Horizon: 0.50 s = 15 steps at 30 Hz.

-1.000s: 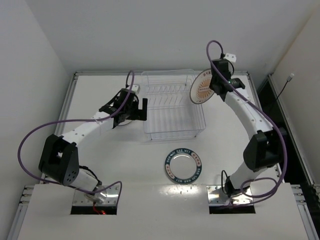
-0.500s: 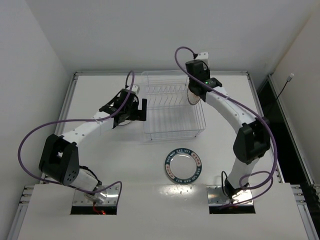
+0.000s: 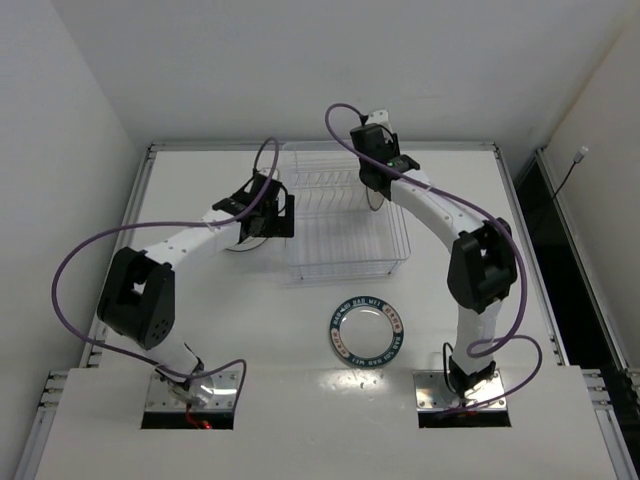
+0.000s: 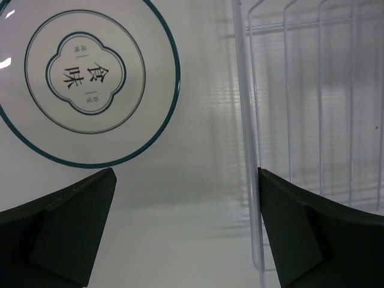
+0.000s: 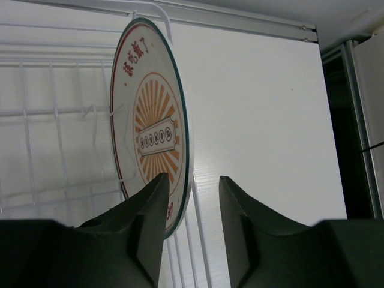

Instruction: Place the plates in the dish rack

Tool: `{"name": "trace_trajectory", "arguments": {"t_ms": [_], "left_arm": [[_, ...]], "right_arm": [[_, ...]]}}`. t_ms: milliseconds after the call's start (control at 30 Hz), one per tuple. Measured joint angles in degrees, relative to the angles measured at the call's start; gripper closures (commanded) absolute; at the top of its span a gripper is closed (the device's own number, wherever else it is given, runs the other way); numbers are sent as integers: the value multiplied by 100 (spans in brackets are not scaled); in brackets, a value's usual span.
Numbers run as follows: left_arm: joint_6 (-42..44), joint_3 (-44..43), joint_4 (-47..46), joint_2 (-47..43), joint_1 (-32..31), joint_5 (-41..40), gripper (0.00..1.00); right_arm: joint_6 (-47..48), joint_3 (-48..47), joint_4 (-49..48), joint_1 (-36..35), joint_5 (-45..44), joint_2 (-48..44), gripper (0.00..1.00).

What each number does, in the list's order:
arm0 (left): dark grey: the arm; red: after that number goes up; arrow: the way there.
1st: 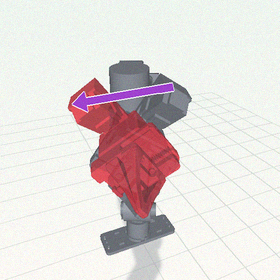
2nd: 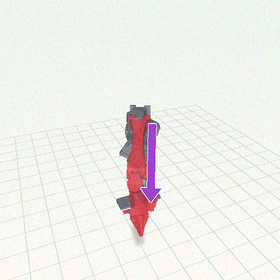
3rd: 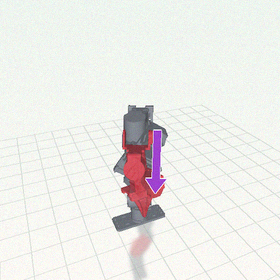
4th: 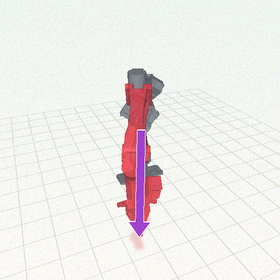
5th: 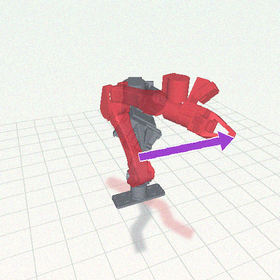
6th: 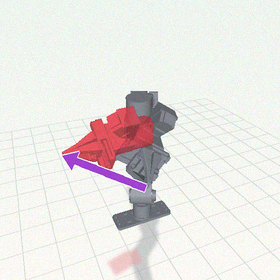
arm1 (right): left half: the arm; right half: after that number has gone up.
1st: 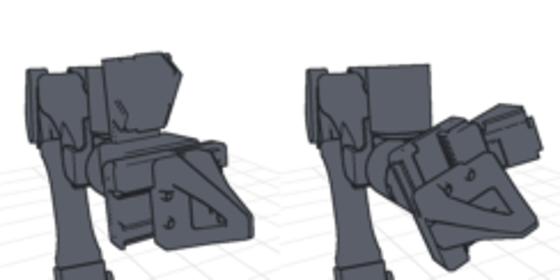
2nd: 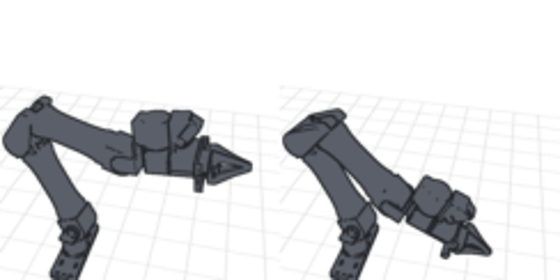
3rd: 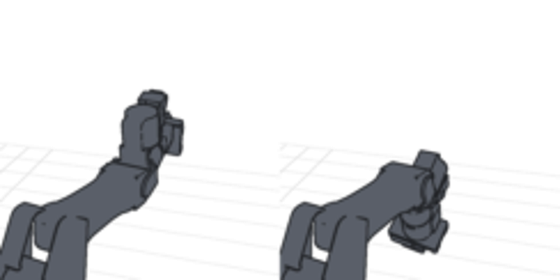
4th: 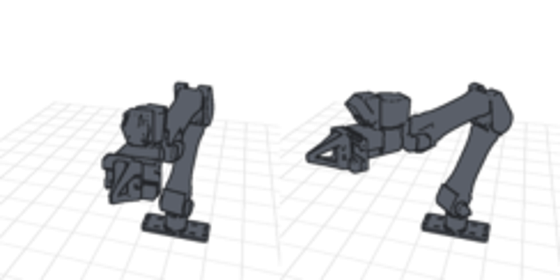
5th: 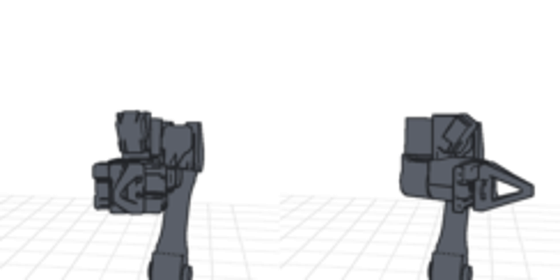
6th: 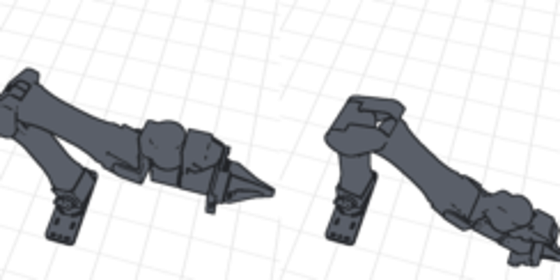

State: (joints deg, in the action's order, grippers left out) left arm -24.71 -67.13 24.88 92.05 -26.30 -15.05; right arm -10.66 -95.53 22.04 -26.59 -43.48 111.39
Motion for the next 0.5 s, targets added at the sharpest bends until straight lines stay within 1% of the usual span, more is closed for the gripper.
{"name": "trace_trajectory", "arguments": {"t_ms": [33,100,133,167,233,333,367,500], "left_arm": [[-70,-63,55,83,22,-70,0],[-238,-173,168,232,92,-122,0],[-341,-229,223,304,157,-122,0],[-428,-258,251,350,229,-118,0],[-584,-278,293,374,426,-101,0],[-809,-269,321,374,911,79,0],[-905,-243,304,374,1128,199,0],[-1182,-114,184,385,1963,811,0]], "right_arm": [[-13,-20,57,7,59,0,61],[-109,-55,175,22,186,0,53],[-151,-61,245,20,219,-13,48],[-181,-61,297,20,229,-35,36],[-269,-57,428,20,330,-140,30],[-369,72,549,17,542,-586,24],[-415,160,555,17,664,-850,24],[-566,365,546,15,1086,-1860,19]]}}
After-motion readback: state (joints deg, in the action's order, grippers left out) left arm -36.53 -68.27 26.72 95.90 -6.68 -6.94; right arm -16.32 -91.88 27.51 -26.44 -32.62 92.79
